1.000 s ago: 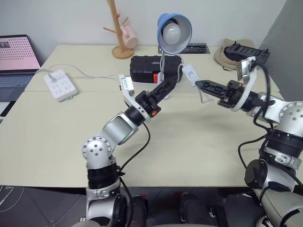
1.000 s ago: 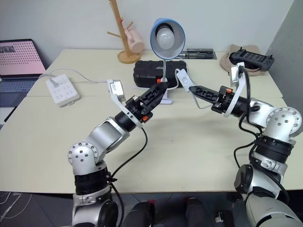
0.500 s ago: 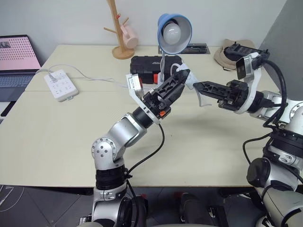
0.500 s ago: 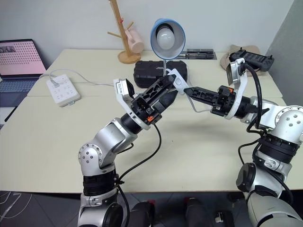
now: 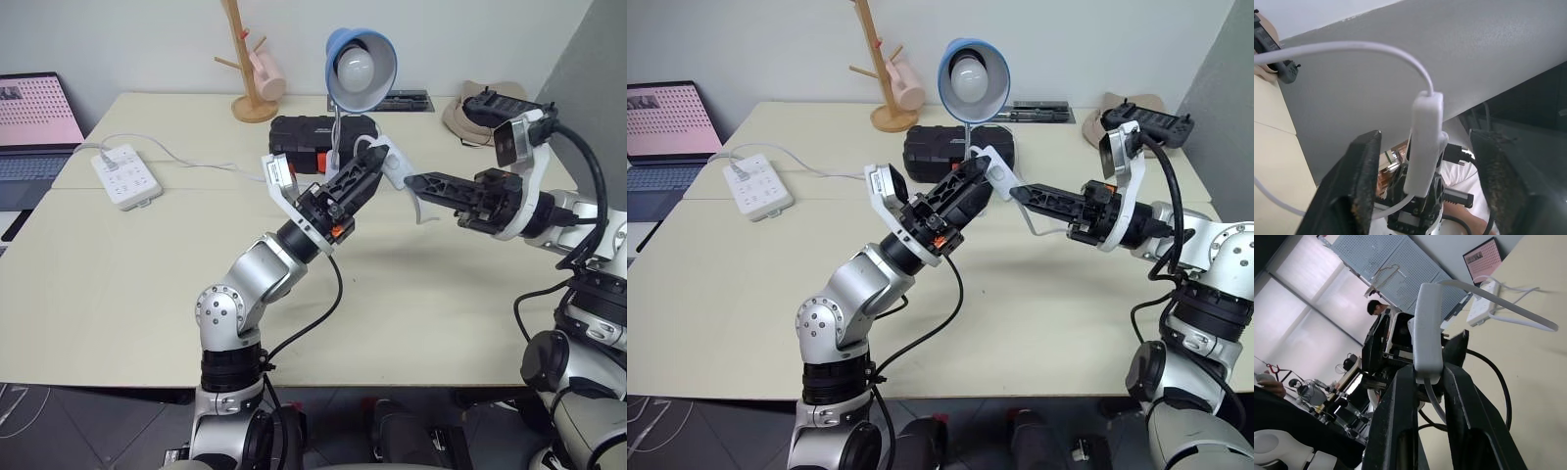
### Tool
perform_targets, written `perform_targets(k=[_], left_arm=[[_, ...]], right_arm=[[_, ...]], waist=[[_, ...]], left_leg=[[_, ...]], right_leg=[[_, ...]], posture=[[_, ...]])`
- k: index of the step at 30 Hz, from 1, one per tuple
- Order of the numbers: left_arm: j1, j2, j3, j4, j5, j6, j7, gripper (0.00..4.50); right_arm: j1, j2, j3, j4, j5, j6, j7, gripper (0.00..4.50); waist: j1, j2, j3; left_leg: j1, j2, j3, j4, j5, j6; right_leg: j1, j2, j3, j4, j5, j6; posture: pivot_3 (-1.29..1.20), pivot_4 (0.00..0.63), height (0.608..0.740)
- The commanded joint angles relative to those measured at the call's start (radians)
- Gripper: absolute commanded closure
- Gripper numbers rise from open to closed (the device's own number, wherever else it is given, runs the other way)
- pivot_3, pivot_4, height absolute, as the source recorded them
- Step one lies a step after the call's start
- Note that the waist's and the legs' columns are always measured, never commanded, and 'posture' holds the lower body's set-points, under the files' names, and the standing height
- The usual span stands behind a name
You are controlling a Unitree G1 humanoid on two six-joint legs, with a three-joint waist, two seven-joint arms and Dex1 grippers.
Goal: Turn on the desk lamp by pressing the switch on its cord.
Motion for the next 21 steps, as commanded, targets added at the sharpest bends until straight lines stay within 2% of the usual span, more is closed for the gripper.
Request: perform_targets(k=[1, 6, 10, 21], left_arm=[[-0.026, 0.004, -0.016, -0.021, -0.035, -0.008, -0.006, 2.23], [-0.02, 0.013, -0.027, -0.027, -0.035, -0.011, -0.012, 3.25], [-0.009, 0.004, -0.033, -0.033, -0.033, -0.023, -0.011, 3.79], [0.003, 0.016, -0.027, -0.035, -0.055, -0.038, -0.01, 3.86]], right_arm=[[-0.001, -0.013, 0.011, -0.015, 0.085, -0.025, -0.029, 4.12], [0.016, -0.024, 0.046, -0.017, 0.153, -0.056, -0.069, 4.12], [0.031, -0.043, 0.073, -0.018, 0.207, -0.085, -0.098, 4.12], [0.089, -0.119, 0.163, -0.03, 0.351, -0.193, -0.163, 4.12]], waist=[[0.0, 0.0, 0.0], [0.0, 0.0, 0.0], [0.0, 0.0, 0.0], [-0.001, -0.001, 0.001]], left_leg=[[0.0, 0.0, 0.0, 0.0, 0.0, 0.0], [0.0, 0.0, 0.0, 0.0, 0.0, 0.0], [0.0, 0.0, 0.0, 0.0, 0.0, 0.0], [0.0, 0.0, 0.0, -0.001, 0.0, 0.0]], right_leg=[[0.0, 0.0, 0.0, 0.0, 0.0, 0.0], [0.0, 0.0, 0.0, 0.0, 0.0, 0.0], [0.0, 0.0, 0.0, 0.0, 0.0, 0.0], [0.0, 0.0, 0.0, -0.001, 0.0, 0.001]], posture=[[0.0, 0.15, 0.74], [0.0, 0.15, 0.74], [0.0, 0.15, 0.74], [0.0, 0.15, 0.74]])
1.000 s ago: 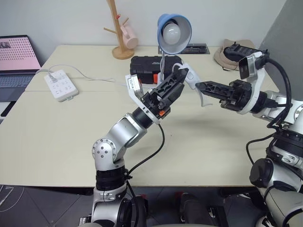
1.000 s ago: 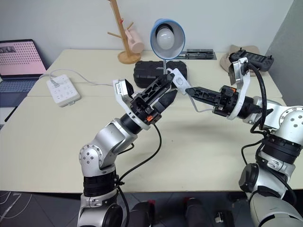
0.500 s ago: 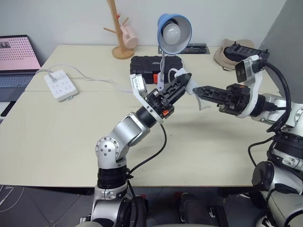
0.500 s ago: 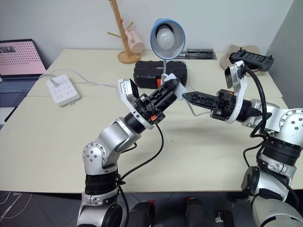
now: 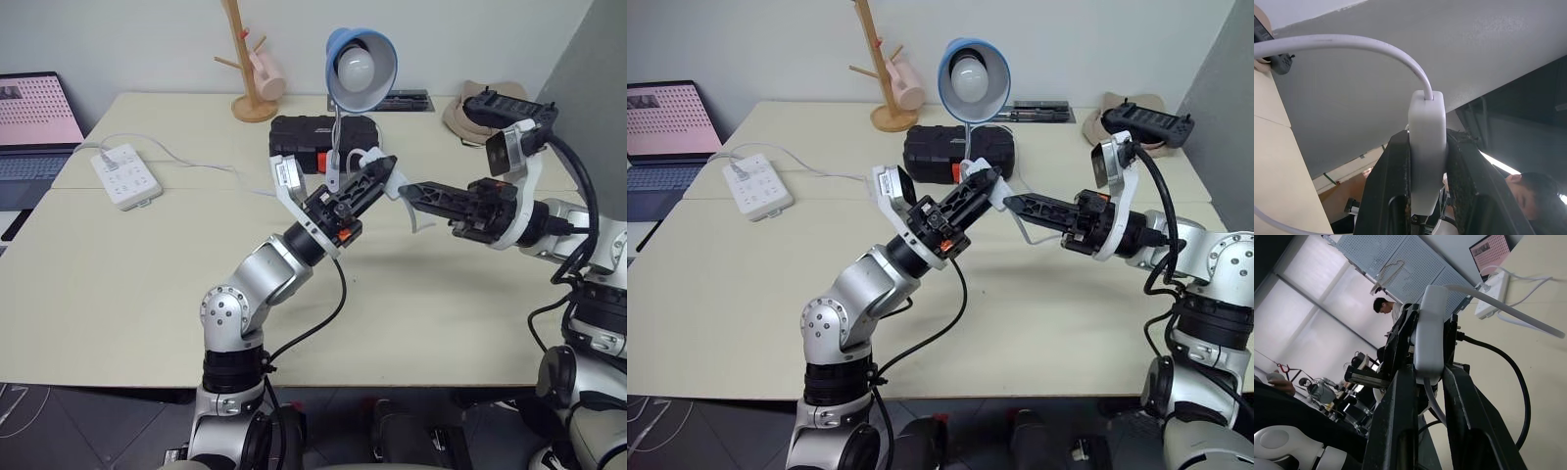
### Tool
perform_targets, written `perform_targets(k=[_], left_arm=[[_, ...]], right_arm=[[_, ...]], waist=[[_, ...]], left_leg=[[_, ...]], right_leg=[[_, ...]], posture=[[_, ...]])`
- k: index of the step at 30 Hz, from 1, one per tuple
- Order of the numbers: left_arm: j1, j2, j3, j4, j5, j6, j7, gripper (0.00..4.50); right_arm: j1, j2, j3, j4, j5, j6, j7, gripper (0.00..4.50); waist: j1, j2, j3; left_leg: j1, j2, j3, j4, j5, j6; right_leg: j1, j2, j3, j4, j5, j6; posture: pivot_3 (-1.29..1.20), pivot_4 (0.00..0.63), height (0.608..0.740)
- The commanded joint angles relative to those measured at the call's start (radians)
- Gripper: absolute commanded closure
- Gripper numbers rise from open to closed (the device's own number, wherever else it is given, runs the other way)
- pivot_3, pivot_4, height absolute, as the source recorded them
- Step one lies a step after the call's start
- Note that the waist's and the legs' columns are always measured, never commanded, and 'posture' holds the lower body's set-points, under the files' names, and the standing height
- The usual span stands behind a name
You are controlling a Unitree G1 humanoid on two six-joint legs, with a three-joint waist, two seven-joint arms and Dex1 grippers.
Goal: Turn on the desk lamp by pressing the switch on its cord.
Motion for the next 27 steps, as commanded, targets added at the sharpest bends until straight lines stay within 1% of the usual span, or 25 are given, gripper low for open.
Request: perform_targets(k=[1, 8, 10, 11, 12, 15, 16, 17, 22, 25, 26, 27], left_arm=[[-0.006, 0.007, 0.008, -0.031, -0.037, -0.016, -0.009, 3.86], [-0.016, 0.02, 0.004, -0.027, -0.022, -0.023, -0.013, 3.86], [-0.009, 0.014, 0.004, -0.036, -0.037, -0.027, -0.022, 3.16], [-0.008, 0.015, 0.006, -0.038, -0.043, -0.026, -0.025, 3.08], [-0.008, 0.018, 0.006, -0.038, -0.045, -0.026, -0.026, 2.84], [-0.007, 0.026, 0.002, -0.037, -0.041, -0.027, -0.016, 2.32], [-0.005, 0.027, 0.001, -0.036, -0.039, -0.028, -0.011, 2.05], [-0.003, 0.027, 0.002, -0.036, -0.038, -0.03, -0.011, 1.91], [0.005, 0.025, 0.011, -0.047, -0.063, -0.04, -0.01, 0.81], [0.008, 0.026, 0.007, -0.043, -0.069, -0.042, -0.011, 0.25], [0.011, 0.028, 0.005, -0.039, -0.068, -0.041, -0.013, 0.09], [0.014, 0.03, 0.001, -0.039, -0.07, -0.039, -0.012, 0.04]], right_arm=[[0.008, -0.038, 0.026, -0.032, 0.08, -0.052, -0.018, 4.12], [0.027, -0.074, 0.076, -0.042, 0.131, -0.117, -0.037, 4.12], [0.032, -0.084, 0.088, -0.046, 0.145, -0.134, -0.042, 4.12], [0.035, -0.088, 0.093, -0.047, 0.151, -0.141, -0.044, 4.12], [0.037, -0.093, 0.098, -0.048, 0.156, -0.148, -0.045, 4.12], [0.043, -0.106, 0.11, -0.052, 0.168, -0.162, -0.046, 4.12], [0.047, -0.111, 0.113, -0.053, 0.172, -0.168, -0.046, 4.12], [0.049, -0.117, 0.116, -0.053, 0.176, -0.171, -0.045, 4.12], [0.059, -0.145, 0.123, -0.037, 0.186, -0.191, -0.038, 4.12], [0.052, -0.151, 0.129, -0.028, 0.196, -0.204, -0.039, 4.12], [0.049, -0.153, 0.131, -0.026, 0.199, -0.207, -0.038, 4.12], [0.048, -0.155, 0.132, -0.026, 0.207, -0.21, -0.039, 4.12]], waist=[[0.0, 0.0, 0.0], [0.0, 0.0, 0.0], [0.0, -0.001, 0.0], [0.001, -0.001, 0.0], [0.001, -0.001, 0.0], [0.0, -0.001, 0.0], [0.0, -0.001, 0.001], [0.0, -0.001, 0.001], [0.001, -0.001, 0.001], [0.001, -0.001, 0.001], [0.001, -0.001, 0.001], [0.001, -0.001, 0.001]], left_leg=[[0.0, 0.0, 0.0, 0.0, 0.0, 0.0], [-0.001, 0.0, 0.0, 0.0, 0.0, 0.0], [-0.001, 0.0, 0.0, 0.0, 0.0, 0.0], [-0.001, 0.0, 0.0, 0.0, 0.0, 0.0], [-0.001, 0.0, 0.0, 0.0, 0.0, 0.0], [-0.001, 0.0, 0.0, 0.0, 0.0, 0.0], [-0.001, 0.0, 0.0, -0.001, 0.0, 0.0], [-0.001, 0.0, 0.0, -0.001, 0.0, 0.0], [-0.001, 0.0, 0.0, -0.001, 0.0, 0.0], [-0.001, 0.0, 0.0, -0.001, 0.0, 0.0], [-0.001, 0.0, 0.0, -0.001, 0.0, 0.0], [-0.001, 0.0, 0.0, -0.001, 0.0, 0.0]], right_leg=[[0.0, 0.0, 0.0, 0.0, 0.0, 0.0], [0.0, 0.0, 0.0, -0.001, 0.0, 0.0], [0.0, 0.0, 0.0, -0.002, 0.0, 0.0], [0.0, 0.0, 0.0, -0.002, 0.0, 0.0], [0.0, 0.0, 0.0, -0.002, 0.0, 0.001], [0.0, 0.0, 0.0, -0.002, 0.0, 0.001], [0.0, 0.0, 0.0, -0.002, 0.0, 0.001], [0.0, 0.0, 0.0, -0.002, -0.001, 0.001], [0.0, 0.0, 0.0, -0.003, -0.001, 0.001], [0.0, 0.0, 0.0, -0.004, -0.001, 0.001], [0.0, 0.0, 0.0, -0.004, -0.001, 0.001], [0.0, 0.0, 0.0, -0.004, -0.001, 0.002]], posture=[[0.0, 0.15, 0.74], [0.0, 0.15, 0.74], [0.0, 0.15, 0.74], [0.0, 0.15, 0.74], [0.0, 0.15, 0.74], [0.0, 0.15, 0.74], [0.0, 0.15, 0.74], [0.0, 0.15, 0.74], [0.0, 0.15, 0.74], [0.0, 0.15, 0.74], [0.0, 0.15, 0.74], [0.0, 0.15, 0.74]])
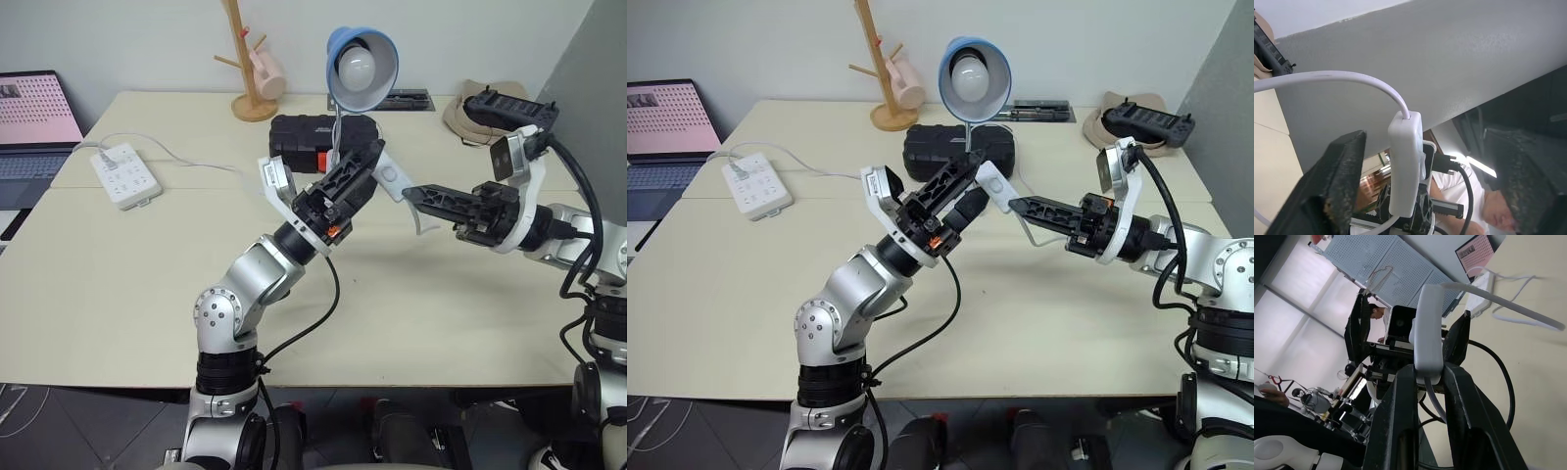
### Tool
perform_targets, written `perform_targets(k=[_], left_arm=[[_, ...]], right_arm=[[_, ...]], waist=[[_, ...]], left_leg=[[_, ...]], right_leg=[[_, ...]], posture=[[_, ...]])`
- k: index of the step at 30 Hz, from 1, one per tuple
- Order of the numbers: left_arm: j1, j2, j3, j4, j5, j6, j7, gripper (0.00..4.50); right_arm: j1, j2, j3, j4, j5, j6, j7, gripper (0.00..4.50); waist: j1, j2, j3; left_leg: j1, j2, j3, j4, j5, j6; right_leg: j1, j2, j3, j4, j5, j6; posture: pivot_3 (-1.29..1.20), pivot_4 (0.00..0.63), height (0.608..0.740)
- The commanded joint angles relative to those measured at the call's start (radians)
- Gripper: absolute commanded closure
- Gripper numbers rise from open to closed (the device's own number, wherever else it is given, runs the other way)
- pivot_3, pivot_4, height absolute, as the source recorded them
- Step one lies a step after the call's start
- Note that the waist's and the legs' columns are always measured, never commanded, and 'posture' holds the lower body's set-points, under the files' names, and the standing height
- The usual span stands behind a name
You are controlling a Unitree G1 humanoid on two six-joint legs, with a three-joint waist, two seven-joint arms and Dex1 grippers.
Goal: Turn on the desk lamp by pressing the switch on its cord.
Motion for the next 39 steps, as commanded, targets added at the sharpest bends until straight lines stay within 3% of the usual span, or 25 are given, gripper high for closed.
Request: perform_targets(k=[1, 19, 23, 39], left_arm=[[0.004, 0.005, -0.011, -0.038, -0.028, 0.003, -0.006, 0.04], [-0.003, 0.006, -0.035, -0.038, -0.057, -0.006, -0.01, 0.04], [0.003, 0.001, -0.03, -0.04, -0.064, -0.018, -0.009, 0.58], [0.006, 0.004, -0.037, -0.044, -0.073, -0.028, -0.005, 3.88]], right_arm=[[-0.024, -0.023, -0.006, -0.009, 0.065, -0.031, 0.005, 4.12], [-0.004, -0.039, 0.06, -0.063, 0.177, -0.093, -0.031, 4.12], [0.0, -0.043, 0.06, -0.066, 0.177, -0.095, -0.027, 4.12], [0.012, -0.047, 0.051, -0.072, 0.177, -0.096, -0.02, 4.12]], waist=[[0.0, 0.0, 0.0], [0.0, -0.001, 0.001], [0.0, -0.001, 0.001], [0.0, -0.002, 0.002]], left_leg=[[0.0, 0.0, 0.0, 0.0, 0.0, 0.0], [0.0, 0.0, 0.0, 0.0, 0.0, 0.0], [-0.001, 0.0, 0.0, 0.0, 0.0, 0.0], [-0.001, 0.0, 0.0, 0.0, 0.0, 0.0]], right_leg=[[0.0, 0.0, 0.0, 0.0, 0.0, 0.001], [0.0, 0.0, 0.0, -0.001, -0.002, 0.003], [0.0, 0.0, 0.0, -0.001, -0.002, 0.003], [0.0, 0.0, 0.0, -0.002, -0.002, 0.003]], posture=[[0.0, 0.15, 0.74], [0.0, 0.15, 0.74], [0.0, 0.15, 0.74], [0.0, 0.15, 0.74]])
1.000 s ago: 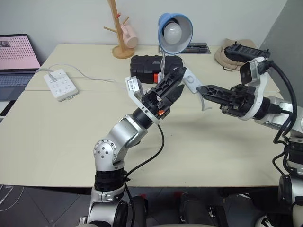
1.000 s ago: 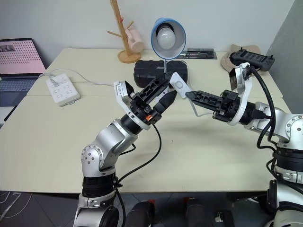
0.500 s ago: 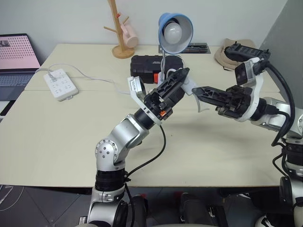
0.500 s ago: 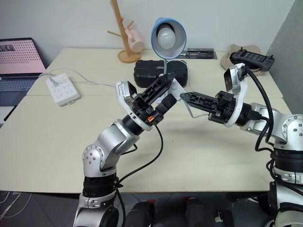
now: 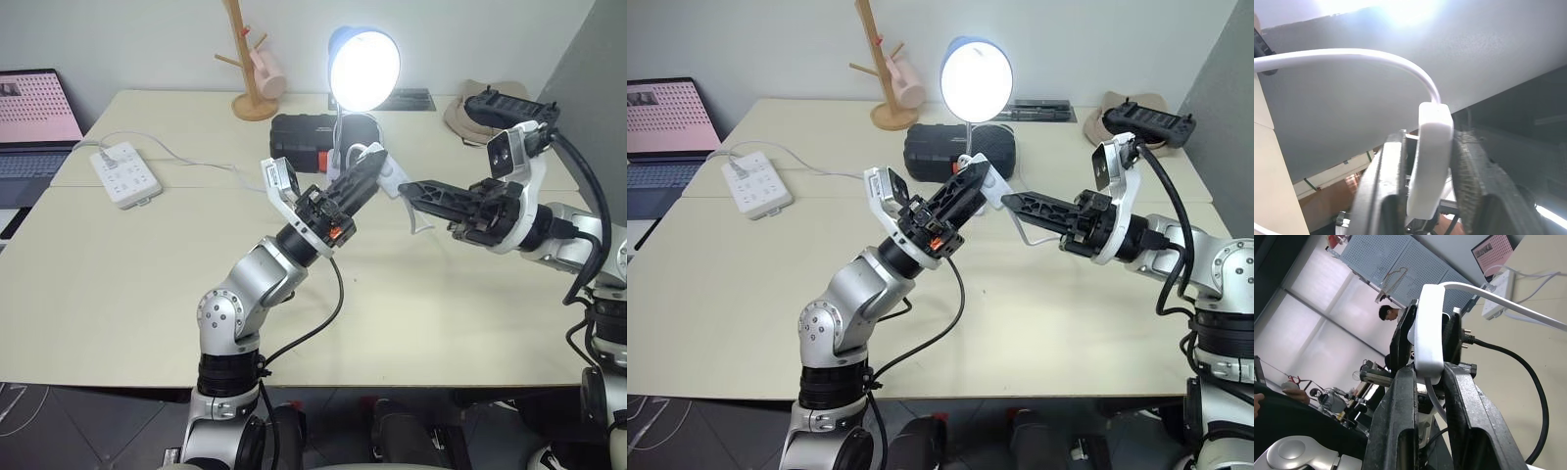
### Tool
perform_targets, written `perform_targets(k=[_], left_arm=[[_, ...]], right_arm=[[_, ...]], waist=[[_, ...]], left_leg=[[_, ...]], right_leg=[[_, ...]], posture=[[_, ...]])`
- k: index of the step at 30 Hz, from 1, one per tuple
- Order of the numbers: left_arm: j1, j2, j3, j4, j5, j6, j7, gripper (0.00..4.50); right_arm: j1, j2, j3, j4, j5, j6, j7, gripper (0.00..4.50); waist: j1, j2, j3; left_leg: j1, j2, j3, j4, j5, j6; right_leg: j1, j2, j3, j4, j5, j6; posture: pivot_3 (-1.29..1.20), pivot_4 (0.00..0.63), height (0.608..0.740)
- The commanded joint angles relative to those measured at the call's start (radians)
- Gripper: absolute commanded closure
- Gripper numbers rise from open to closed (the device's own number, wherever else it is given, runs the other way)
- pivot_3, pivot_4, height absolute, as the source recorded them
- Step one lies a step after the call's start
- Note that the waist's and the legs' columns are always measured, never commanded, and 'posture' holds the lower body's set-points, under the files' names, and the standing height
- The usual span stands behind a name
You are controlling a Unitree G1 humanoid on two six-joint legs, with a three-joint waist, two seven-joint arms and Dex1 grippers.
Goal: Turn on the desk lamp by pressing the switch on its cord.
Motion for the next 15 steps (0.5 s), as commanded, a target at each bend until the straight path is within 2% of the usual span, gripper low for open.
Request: perform_targets(k=[1, 7, 9, 15], left_arm=[[-0.004, -0.001, -0.005, -0.032, -0.018, -0.003, -0.008, 4.0], [-0.006, 0.002, -0.004, -0.03, 0.0, -0.012, 0.015, 4.02], [0.0, 0.0, 0.0, -0.04, -0.009, -0.014, 0.002, 3.32], [0.019, 0.009, 0.005, -0.052, -0.027, -0.015, 0.007, 2.26]], right_arm=[[-0.003, -0.012, -0.025, -0.041, 0.035, -0.015, 0.017, 4.12], [-0.001, -0.013, -0.02, -0.044, 0.035, -0.014, 0.019, 4.12], [-0.001, -0.015, -0.018, -0.043, 0.035, -0.013, 0.019, 4.12], [-0.003, -0.019, 0.0, -0.034, 0.029, -0.019, 0.014, 4.12]], waist=[[0.0, 0.0, 0.0], [0.0, 0.0, 0.0], [0.0, 0.0, 0.0], [0.0, 0.0, 0.0]], left_leg=[[0.0, 0.0, 0.0, 0.0, 0.0, 0.0], [0.0, 0.0, 0.0, 0.0, 0.0, 0.0], [0.0, 0.0, 0.0, 0.0, 0.0, 0.0], [0.0, 0.0, 0.0, 0.0, 0.0, 0.0]], right_leg=[[0.0, 0.0, 0.0, 0.0, 0.0, 0.0], [0.0, 0.0, 0.0, 0.0, 0.0, 0.0], [0.0, 0.0, 0.0, 0.0, 0.0, 0.0], [0.0, 0.0, 0.0, -0.001, 0.0, 0.0]], posture=[[0.0, 0.15, 0.74], [0.0, 0.15, 0.74], [0.0, 0.15, 0.74], [0.0, 0.15, 0.74]])
